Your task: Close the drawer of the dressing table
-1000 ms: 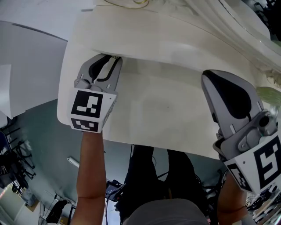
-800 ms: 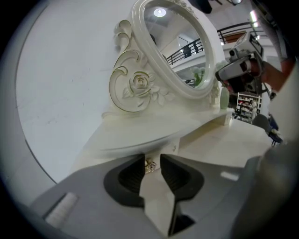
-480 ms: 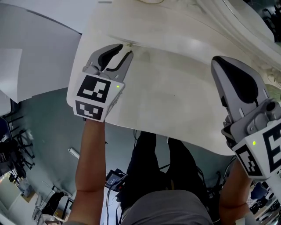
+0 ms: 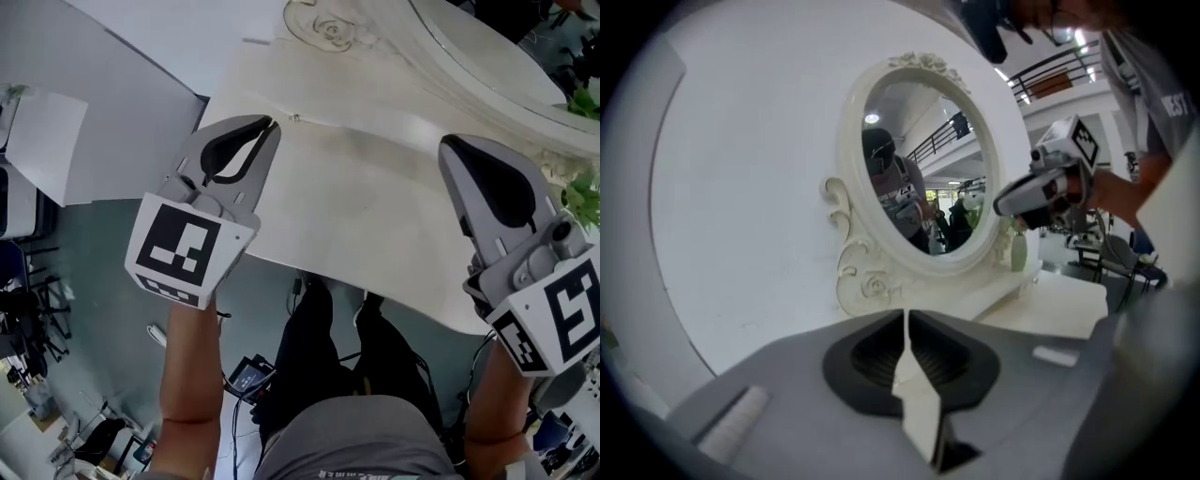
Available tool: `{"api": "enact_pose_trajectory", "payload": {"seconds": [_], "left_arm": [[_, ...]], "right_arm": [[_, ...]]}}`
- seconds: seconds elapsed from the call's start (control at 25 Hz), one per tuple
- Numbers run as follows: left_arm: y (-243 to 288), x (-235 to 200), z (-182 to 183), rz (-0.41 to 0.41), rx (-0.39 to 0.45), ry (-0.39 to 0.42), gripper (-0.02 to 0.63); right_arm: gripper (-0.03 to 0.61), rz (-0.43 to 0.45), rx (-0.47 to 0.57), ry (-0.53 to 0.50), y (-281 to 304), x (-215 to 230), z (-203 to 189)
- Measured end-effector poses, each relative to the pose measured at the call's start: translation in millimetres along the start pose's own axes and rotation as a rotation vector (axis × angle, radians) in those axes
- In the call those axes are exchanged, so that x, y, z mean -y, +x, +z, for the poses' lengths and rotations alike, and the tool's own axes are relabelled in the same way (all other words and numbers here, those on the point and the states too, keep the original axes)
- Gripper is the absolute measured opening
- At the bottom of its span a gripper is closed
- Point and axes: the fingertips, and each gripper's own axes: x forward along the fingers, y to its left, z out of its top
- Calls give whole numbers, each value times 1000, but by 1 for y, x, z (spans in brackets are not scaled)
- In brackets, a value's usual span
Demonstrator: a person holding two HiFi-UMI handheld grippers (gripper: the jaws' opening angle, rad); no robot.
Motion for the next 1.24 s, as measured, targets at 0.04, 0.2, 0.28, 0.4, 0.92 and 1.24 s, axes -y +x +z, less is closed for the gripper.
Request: {"api": "enact_pose_trajectory", "payload": {"seconds": [0.04,0.2,0.28,0.4,0.92,1.24], "left_arm": [[-11,4,15,1,18,5,17],[-60,21,72,27,91,44,15],[-84,31,95,41,117,64,14],[-121,50,124,55,147,104,12],[-218,128,188,128,224,217,12],[-263,190,215,147,250,238,12]], "right_arm": [[2,10,11,-5,-7,-4,6],[2,43,68,-32,-35,-20,33],[1,59,84,-49,-51,-29,43],[0,79,98,-70,-78,-45,60],[0,81,205,-170,-184,-73,103],[0,88,236,-203,-259,-96,106]]}}
